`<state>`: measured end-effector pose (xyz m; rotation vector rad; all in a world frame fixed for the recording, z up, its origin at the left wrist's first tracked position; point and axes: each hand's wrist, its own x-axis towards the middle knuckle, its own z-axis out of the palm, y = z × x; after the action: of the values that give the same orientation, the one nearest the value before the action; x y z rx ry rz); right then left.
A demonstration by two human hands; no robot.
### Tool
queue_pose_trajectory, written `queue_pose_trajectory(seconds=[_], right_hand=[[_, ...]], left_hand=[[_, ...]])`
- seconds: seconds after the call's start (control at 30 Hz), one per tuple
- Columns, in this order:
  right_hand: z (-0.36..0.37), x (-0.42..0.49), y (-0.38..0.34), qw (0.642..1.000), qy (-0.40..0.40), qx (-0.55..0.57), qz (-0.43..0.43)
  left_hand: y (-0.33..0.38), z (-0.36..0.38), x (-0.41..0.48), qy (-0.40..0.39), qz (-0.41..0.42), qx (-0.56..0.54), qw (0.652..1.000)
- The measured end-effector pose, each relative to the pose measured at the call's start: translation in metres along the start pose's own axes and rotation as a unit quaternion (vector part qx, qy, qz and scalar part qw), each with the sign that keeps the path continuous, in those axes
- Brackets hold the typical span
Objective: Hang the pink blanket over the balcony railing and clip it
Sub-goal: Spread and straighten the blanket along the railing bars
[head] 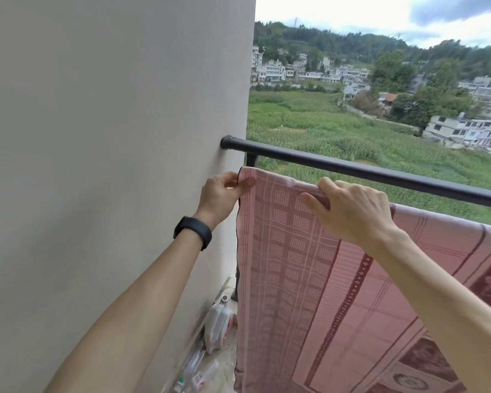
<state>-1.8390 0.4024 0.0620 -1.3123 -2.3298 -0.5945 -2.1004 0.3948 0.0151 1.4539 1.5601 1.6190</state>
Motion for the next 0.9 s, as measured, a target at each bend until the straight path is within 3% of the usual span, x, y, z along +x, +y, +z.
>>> queue_pose_trajectory(seconds=[0.27, 0.47, 0.67, 0.83, 0.9], right_hand=[[-0.003, -0.062, 0.037, 0.996, 0.031, -0.015, 0.085], [0.001, -0.09, 0.051, 0.993, 0.048, -0.03, 0.101], [-0.001, -0.093, 0.043, 0.995, 0.05, 0.038, 0.08], [0.018, -0.116, 0.062, 0.986, 0.06, 0.015, 0.156], [0.022, -0.126, 0.075, 0.984, 0.037, -0.008, 0.171]], left_hand=[[0.011, 0.018, -0.016, 0.006, 0.014, 0.011, 1.0], [0.006, 0.048, -0.057, 0.002, -0.065, -0.047, 0.997], [0.008, 0.034, -0.057, 0.084, -0.028, 0.045, 0.995], [-0.017, 0.033, -0.047, 0.101, -0.047, 0.069, 0.991], [-0.012, 0.045, -0.05, 0.148, -0.029, 0.061, 0.987]])
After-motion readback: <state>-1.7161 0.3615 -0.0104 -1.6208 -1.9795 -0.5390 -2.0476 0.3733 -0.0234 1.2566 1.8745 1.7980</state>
